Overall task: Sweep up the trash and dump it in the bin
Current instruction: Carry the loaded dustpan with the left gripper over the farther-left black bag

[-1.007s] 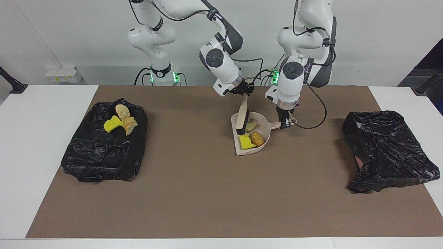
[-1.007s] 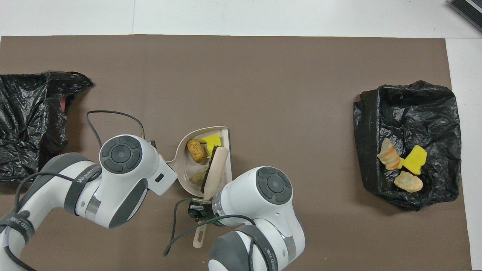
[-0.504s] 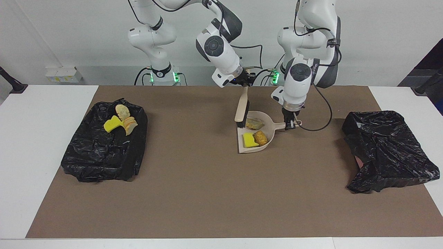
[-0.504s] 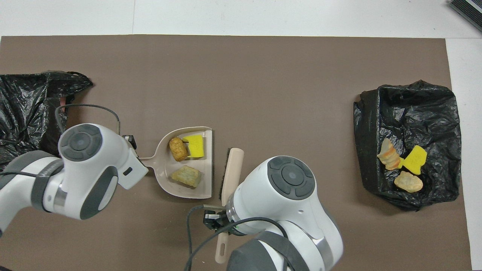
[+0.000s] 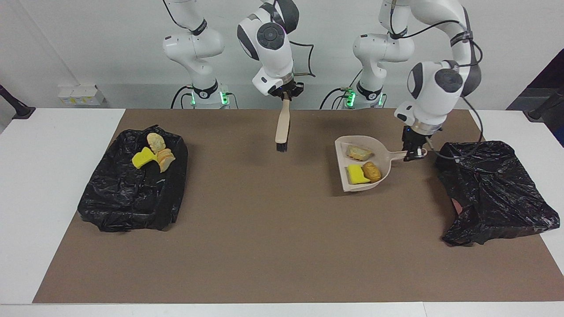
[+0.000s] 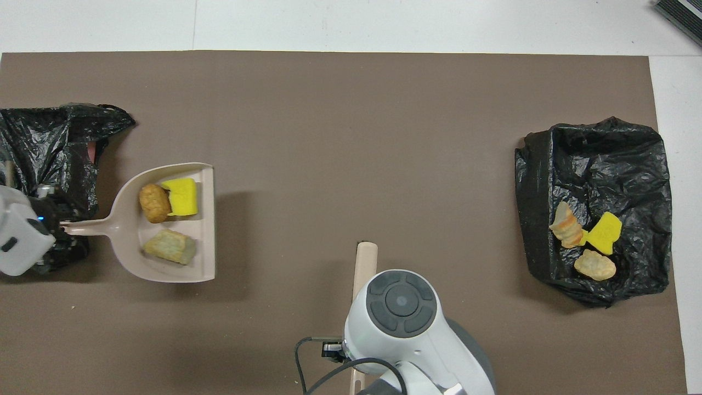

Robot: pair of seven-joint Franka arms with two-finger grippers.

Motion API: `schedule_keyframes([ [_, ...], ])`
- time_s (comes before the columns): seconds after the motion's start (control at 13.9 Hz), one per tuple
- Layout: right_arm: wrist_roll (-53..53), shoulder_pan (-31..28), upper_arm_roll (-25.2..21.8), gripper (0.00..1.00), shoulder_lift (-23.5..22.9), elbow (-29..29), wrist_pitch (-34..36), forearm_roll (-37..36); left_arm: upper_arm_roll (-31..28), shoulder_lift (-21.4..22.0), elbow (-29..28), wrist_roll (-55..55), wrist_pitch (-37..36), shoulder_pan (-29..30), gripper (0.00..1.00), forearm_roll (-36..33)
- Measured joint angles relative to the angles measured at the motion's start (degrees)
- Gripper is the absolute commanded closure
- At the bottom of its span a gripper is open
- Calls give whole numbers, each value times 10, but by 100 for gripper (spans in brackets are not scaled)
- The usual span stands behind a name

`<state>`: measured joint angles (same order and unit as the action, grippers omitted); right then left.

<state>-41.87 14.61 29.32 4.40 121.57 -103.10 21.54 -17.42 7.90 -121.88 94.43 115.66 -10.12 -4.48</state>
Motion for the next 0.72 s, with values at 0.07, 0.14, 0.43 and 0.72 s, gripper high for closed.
schedule_keyframes([
  [0.07, -9, 1, 14, 100, -6, 8, -16, 0, -25, 0, 17, 17, -9, 0, 100, 1],
  [0.14, -15, 2, 28, 100, -16, 13, -39, -1, -51, -2, 34, 26, -21, 0, 100, 1],
  [0.43, -61, 9, 67, 100, -83, 21, -110, -62, -162, -32, 119, 71, -46, 1, 100, 12],
  [0.72, -63, 11, 69, 100, -114, 22, -136, -75, -222, -117, 225, 137, -42, 16, 100, -6],
])
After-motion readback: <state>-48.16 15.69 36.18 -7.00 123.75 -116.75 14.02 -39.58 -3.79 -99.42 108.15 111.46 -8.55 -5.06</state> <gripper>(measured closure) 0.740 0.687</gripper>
